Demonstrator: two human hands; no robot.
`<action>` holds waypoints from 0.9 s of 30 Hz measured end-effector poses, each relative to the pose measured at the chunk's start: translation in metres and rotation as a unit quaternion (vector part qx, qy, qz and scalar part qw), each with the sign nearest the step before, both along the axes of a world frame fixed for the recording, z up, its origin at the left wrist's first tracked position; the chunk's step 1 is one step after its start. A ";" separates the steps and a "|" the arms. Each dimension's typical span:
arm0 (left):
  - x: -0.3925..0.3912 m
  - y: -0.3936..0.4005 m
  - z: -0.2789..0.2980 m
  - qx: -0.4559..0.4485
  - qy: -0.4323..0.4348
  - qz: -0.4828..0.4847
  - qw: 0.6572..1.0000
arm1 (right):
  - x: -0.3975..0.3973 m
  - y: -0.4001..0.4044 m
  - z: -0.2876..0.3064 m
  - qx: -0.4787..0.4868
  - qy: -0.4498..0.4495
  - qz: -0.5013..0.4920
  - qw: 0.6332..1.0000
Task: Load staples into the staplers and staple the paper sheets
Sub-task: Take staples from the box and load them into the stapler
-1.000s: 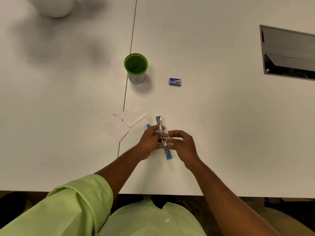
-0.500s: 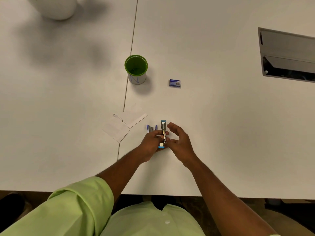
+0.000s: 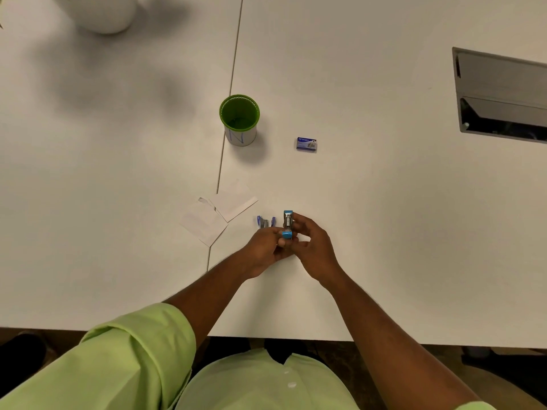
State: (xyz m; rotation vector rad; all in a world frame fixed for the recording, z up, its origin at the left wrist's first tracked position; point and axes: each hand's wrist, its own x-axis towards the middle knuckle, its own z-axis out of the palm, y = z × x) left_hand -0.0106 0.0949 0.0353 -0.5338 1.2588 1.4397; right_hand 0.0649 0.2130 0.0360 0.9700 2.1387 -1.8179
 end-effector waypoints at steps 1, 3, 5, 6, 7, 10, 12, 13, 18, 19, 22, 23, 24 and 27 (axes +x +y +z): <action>0.001 0.000 0.000 -0.002 -0.002 -0.003 1.000 | -0.001 0.001 -0.001 0.002 0.003 -0.012 1.000; 0.002 0.003 0.002 -0.038 0.008 -0.027 0.999 | -0.003 0.002 -0.001 0.003 0.003 -0.021 1.000; 0.002 0.007 0.002 -0.081 0.042 -0.042 0.995 | -0.004 0.003 -0.001 -0.004 0.001 -0.030 1.000; 0.002 0.008 0.002 -0.090 0.065 -0.033 0.993 | -0.005 0.003 -0.001 -0.009 0.000 -0.038 0.999; 0.003 0.008 0.001 -0.089 0.090 -0.011 0.992 | -0.006 0.004 -0.001 -0.016 0.000 -0.048 0.999; 0.002 0.005 -0.002 -0.027 0.117 0.091 0.989 | -0.009 0.005 0.000 -0.034 0.000 -0.081 0.996; 0.003 0.002 -0.002 0.039 0.110 0.096 0.989 | -0.009 0.004 0.002 -0.032 0.002 -0.086 0.996; 0.003 0.002 -0.001 0.065 0.109 0.073 0.989 | -0.009 0.003 0.002 -0.025 0.003 -0.084 0.996; 0.004 -0.001 0.001 0.082 0.145 0.004 0.986 | -0.006 0.002 0.004 0.000 0.013 -0.074 0.997; 0.004 -0.002 0.000 0.072 0.160 -0.001 0.984 | -0.005 0.002 0.004 0.000 0.015 -0.070 0.997; 0.006 -0.003 0.000 0.050 0.203 -0.017 0.978 | -0.003 0.003 0.002 -0.006 0.020 -0.063 0.998; 0.007 -0.003 0.000 0.044 0.212 -0.018 0.976 | -0.002 0.003 0.001 -0.009 0.022 -0.064 0.998; 0.008 -0.002 0.001 0.039 0.221 -0.017 0.974 | -0.002 0.003 0.001 -0.011 0.022 -0.065 0.998; 0.011 -0.001 0.003 0.031 0.238 -0.006 0.971 | -0.002 0.004 0.000 -0.006 0.028 -0.061 0.998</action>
